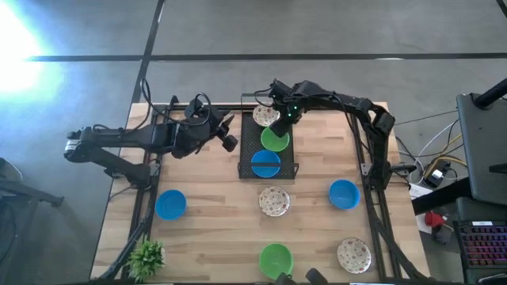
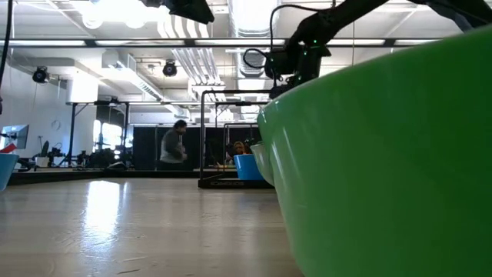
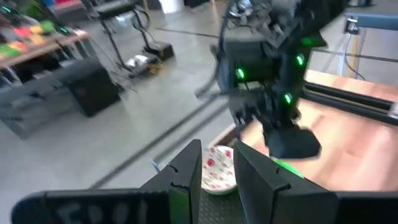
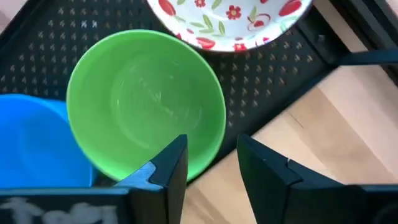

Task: Pick & Place Mini bowls
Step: Stack the left blue bowl on the blue bowl on the shelf

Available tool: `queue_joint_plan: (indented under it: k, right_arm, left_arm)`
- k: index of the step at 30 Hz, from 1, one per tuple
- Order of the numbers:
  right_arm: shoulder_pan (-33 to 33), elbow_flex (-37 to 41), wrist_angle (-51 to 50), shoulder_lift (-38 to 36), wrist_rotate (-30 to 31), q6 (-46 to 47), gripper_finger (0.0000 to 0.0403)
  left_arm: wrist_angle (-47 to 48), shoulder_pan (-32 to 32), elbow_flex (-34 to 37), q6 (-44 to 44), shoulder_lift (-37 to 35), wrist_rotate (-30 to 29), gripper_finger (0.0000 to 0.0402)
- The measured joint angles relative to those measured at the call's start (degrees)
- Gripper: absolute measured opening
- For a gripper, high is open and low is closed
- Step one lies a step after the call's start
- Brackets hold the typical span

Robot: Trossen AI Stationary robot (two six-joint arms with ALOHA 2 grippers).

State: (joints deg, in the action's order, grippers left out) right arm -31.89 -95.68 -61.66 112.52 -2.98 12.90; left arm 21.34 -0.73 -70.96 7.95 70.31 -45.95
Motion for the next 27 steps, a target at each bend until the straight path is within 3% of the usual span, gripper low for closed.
queue_joint_plan:
  k: [6, 18, 27]
  right_arm:
    - [0.64, -1.71, -0.73, -3.55, 0.13, -3.22, 0.0101]
    - [2.58, -1.47, 1.81, -19.17, 0.13, -4.14, 0.0054]
    - [6.78, -1.24, 3.80, -26.96, 0.05, -4.44, 0.0048]
  left_arm:
    - [7.97, 0.04, 0.00, 8.12, -1.39, 6.40, 0.0087]
    - [41.96, 0.67, 0.08, 35.04, -1.80, 28.88, 0.0087]
    - [54.25, 4.70, 0.39, 44.68, -1.80, 36.74, 0.0087]
